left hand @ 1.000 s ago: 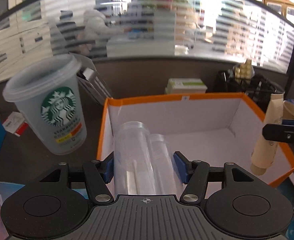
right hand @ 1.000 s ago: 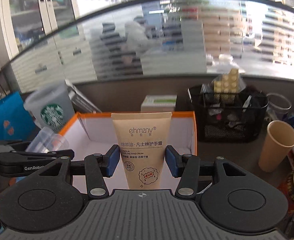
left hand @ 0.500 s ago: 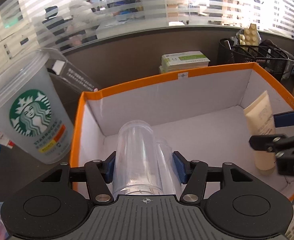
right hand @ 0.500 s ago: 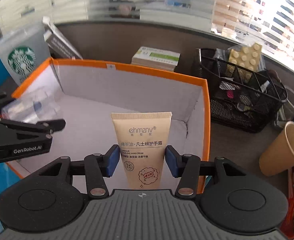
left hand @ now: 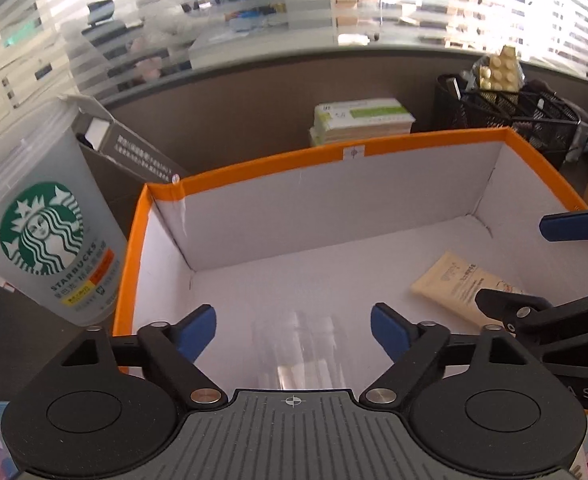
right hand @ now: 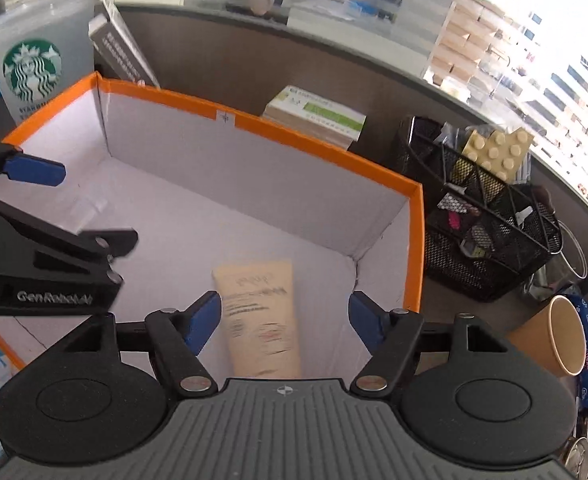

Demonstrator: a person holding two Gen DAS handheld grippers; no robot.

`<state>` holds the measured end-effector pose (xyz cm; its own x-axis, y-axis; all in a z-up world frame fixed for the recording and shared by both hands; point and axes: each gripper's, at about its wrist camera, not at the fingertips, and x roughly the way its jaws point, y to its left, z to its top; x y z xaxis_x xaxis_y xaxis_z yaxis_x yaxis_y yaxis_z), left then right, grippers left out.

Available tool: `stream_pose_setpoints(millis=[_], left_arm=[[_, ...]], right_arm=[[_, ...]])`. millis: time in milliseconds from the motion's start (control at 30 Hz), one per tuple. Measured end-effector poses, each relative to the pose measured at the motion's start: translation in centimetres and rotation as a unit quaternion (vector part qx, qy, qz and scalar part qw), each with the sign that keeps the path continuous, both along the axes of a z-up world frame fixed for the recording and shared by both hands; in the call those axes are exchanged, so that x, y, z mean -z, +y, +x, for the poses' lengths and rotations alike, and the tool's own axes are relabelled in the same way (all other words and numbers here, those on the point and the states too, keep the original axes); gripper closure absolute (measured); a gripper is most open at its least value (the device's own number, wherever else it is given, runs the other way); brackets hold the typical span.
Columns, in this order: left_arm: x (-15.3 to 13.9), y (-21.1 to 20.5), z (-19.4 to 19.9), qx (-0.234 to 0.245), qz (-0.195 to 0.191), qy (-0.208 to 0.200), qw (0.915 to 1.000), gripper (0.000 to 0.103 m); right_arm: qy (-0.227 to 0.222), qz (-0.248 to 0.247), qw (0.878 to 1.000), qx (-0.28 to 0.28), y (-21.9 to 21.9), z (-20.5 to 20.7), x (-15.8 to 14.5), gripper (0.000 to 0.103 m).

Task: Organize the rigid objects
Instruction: 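Open left gripper to drop the cups while right gripper releases the cream tube into the box, then withdraw both grippers from the box back toward the desk items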

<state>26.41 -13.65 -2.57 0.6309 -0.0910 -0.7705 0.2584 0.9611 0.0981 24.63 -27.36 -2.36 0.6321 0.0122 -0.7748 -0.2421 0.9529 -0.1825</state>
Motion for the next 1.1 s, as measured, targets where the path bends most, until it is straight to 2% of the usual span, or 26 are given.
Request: stream_pose_setpoints(millis=[100,200,333,467,633,733,900,1100], left_arm=[[-1.4,0.2,-1.1,0.005,-0.003,-0.026,0.9996,0.013],[-3.4,0.6,-3.4,0.012,-0.010,-0.071,0.9973,0.008],[-5.5,1.6,-8.0,0.022,-0.008,-0.145,0.9892,0.002],[-5.8,3.0,-12.3,0.033,-0.018,-0.178,0.9833,0.002],[-4.2,4.5,-15.8,0.033,-0.030,-0.182,0.9824,0.000],[-2.1,5.1,-16.6,0.020,-0.031,-0.164,0.9858,0.000],[1.2,5.3,-18.0,0.013,-0.041,-0.121,0.9917,0.000],[3.3,3.8,-20.5,0.049,-0.040,-0.124,0.9903,0.000]], right_arm=[[-0.023,0.007,1.000,0.000,-0.1,-1.1,-1.4,0.035],[-0.056,0.019,0.998,0.003,-0.4,-2.9,-3.3,0.035],[-0.108,0.059,0.992,0.005,-1.5,-7.0,-5.8,0.034],[-0.158,0.087,0.984,0.010,-2.3,-12.0,-6.6,0.031],[-0.184,0.111,0.976,0.020,-3.0,-17.7,-5.7,0.027],[-0.184,0.102,0.977,0.030,-2.6,-19.9,-4.1,0.024],[-0.164,0.062,0.983,0.057,-2.0,-21.4,0.2,0.023],[-0.158,0.052,0.983,0.075,-1.8,-22.5,3.9,0.026]])
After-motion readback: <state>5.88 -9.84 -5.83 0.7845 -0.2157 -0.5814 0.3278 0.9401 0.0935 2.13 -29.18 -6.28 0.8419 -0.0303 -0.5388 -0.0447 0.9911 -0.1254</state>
